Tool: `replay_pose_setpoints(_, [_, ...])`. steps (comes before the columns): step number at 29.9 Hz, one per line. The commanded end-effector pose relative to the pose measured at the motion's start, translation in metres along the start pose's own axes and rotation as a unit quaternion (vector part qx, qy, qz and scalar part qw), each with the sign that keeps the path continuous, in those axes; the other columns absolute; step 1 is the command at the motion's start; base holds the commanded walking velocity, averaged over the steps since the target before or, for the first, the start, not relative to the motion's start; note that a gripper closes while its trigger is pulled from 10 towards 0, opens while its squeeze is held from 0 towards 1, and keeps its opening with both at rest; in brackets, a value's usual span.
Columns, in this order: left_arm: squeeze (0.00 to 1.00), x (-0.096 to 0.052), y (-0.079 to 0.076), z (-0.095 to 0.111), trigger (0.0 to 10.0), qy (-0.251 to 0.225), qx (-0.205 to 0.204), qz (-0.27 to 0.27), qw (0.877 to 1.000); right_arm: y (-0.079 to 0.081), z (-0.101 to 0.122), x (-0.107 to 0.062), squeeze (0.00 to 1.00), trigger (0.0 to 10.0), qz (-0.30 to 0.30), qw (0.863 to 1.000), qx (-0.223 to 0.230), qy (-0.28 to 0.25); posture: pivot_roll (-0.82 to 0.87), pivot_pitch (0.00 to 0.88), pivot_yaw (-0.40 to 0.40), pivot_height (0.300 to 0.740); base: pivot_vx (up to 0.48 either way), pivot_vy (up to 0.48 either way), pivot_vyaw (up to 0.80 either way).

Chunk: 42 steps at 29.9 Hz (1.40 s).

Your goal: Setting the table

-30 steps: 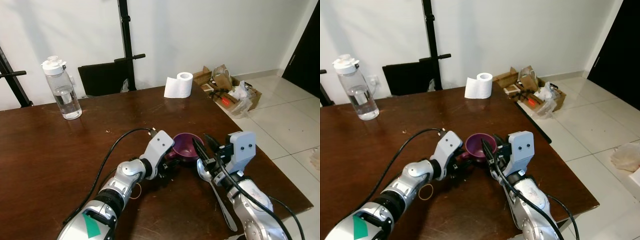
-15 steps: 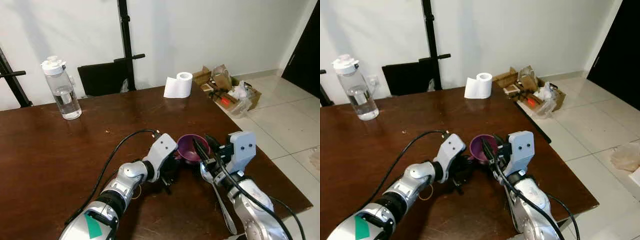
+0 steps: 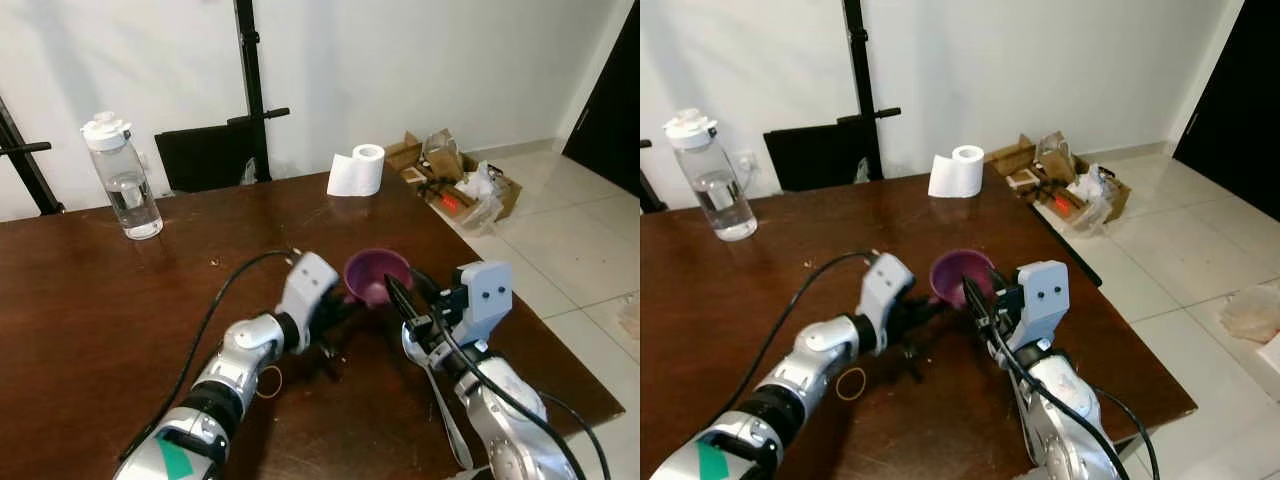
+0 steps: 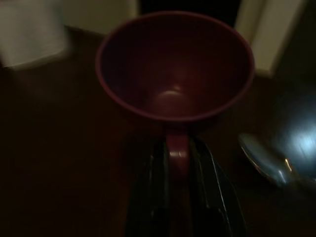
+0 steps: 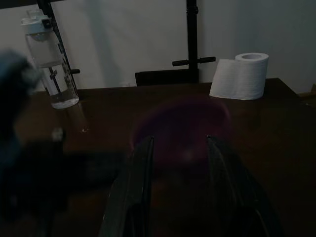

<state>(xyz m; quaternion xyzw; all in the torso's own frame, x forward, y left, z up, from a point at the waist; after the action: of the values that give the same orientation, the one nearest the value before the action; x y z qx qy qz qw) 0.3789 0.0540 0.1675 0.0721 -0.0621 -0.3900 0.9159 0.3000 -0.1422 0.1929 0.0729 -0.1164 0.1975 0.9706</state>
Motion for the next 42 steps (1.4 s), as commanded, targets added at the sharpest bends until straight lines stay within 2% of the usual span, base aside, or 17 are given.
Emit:
replay_pose_setpoints(1, [0.00,-0.007,0.004,-0.002,10.0,-0.002,-0.021,0.009,1.000,0.001,-0.002,-0.001,0.00,10.0,-0.001,1.000,0.002,0.005,-0.11,0.078,0.094,0.740,0.000,0.000,0.00])
replay_pose_setpoints(4, [0.00,-0.014,0.008,0.003,10.0,-0.009,-0.022,0.019,1.000,0.001,-0.001,-0.001,0.00,10.0,-0.001,1.000,0.002,0.004,-0.11,0.078,0.096,0.740,0.000,0.000,0.00])
replay_pose_setpoints(5, [0.00,-0.027,0.014,0.005,10.0,0.002,-0.002,0.039,0.999,0.001,0.001,-0.002,0.00,10.0,-0.005,1.000,0.003,-0.001,-0.09,0.078,0.100,0.740,0.000,0.000,0.00])
replay_pose_setpoints(6, [0.00,-0.034,0.016,0.006,10.0,0.008,0.006,0.049,0.999,0.001,0.002,-0.003,0.00,10.0,-0.010,1.000,0.003,-0.005,-0.09,0.079,0.100,0.740,0.000,0.000,0.00])
replay_pose_setpoints(7, [0.00,-0.034,0.016,0.006,10.0,0.008,0.006,0.049,0.999,0.001,0.002,-0.003,0.00,10.0,-0.010,1.000,0.003,-0.005,-0.09,0.079,0.100,0.740,0.000,0.000,0.00])
replay_pose_setpoints(10, [0.00,-0.052,0.020,0.009,10.0,0.019,0.008,0.104,0.994,-0.005,0.004,-0.004,0.00,10.0,-0.046,0.999,0.007,-0.018,-0.08,0.078,0.101,0.740,0.000,0.000,0.00])
replay_pose_setpoints(11, [0.00,-0.052,0.020,0.009,10.0,0.019,0.008,0.104,0.994,-0.005,0.004,-0.004,0.00,10.0,-0.046,0.999,0.007,-0.018,-0.08,0.078,0.101,0.740,0.000,0.000,0.00])
replay_pose_setpoints(13, [0.00,-0.060,0.024,0.010,10.0,0.022,0.005,0.157,0.987,-0.010,0.004,-0.004,0.00,10.0,-0.071,0.997,0.009,-0.024,-0.07,0.077,0.103,0.740,0.000,0.000,0.00])
replay_pose_setpoints(14, [0.00,-0.060,0.024,0.010,10.0,0.022,0.005,0.157,0.987,-0.010,0.004,-0.004,0.00,10.0,-0.071,0.997,0.009,-0.024,-0.07,0.077,0.103,0.740,0.000,0.000,0.00])
replay_pose_setpoints(16, [0.00,-0.065,0.028,0.010,10.0,0.022,0.001,0.200,0.979,-0.014,0.004,-0.004,0.00,10.0,-0.094,0.995,0.011,-0.028,-0.06,0.075,0.102,0.740,0.000,0.000,0.00])
replay_pose_setpoints(17, [0.00,-0.065,0.028,0.010,10.0,0.022,0.001,0.200,0.979,-0.014,0.004,-0.004,0.00,10.0,-0.094,0.995,0.011,-0.028,-0.06,0.075,0.102,0.740,0.000,0.000,0.00])
replay_pose_setpoints(20, [0.00,-0.071,0.037,0.014,10.0,0.022,0.011,0.249,0.968,-0.021,0.003,-0.004,0.00,10.0,-0.130,0.991,0.012,-0.029,-0.06,0.070,0.099,0.740,0.000,0.000,0.00])
replay_pose_setpoints(23, [0.00,-0.074,0.039,0.020,10.0,0.022,0.020,0.267,0.963,-0.025,0.003,-0.004,0.00,10.0,-0.141,0.990,0.010,-0.027,-0.07,0.067,0.099,0.740,0.000,0.000,0.00])
replay_pose_setpoints(42, [0.00,-0.073,0.036,0.030,10.0,0.015,0.019,0.272,0.962,-0.026,0.000,-0.006,0.00,10.0,-0.141,0.990,0.008,-0.020,-0.07,0.057,0.102,0.740,0.000,0.000,0.00])
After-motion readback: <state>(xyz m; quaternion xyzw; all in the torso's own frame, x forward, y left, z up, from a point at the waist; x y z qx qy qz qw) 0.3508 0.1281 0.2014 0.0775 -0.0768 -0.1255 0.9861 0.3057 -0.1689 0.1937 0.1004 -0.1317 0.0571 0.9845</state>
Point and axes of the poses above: a point about 5 cm out from each wrist's last joint towards the gripper, its own x axis pointing out of the wrist towards the gripper, its own z axis along the axis of the wrist's last joint, y = z × x, the point moved 1 cm from there along x, pointing out of the wrist towards the gripper, and after that the axes turned 6 degrees about x, right-handed, at the moved point
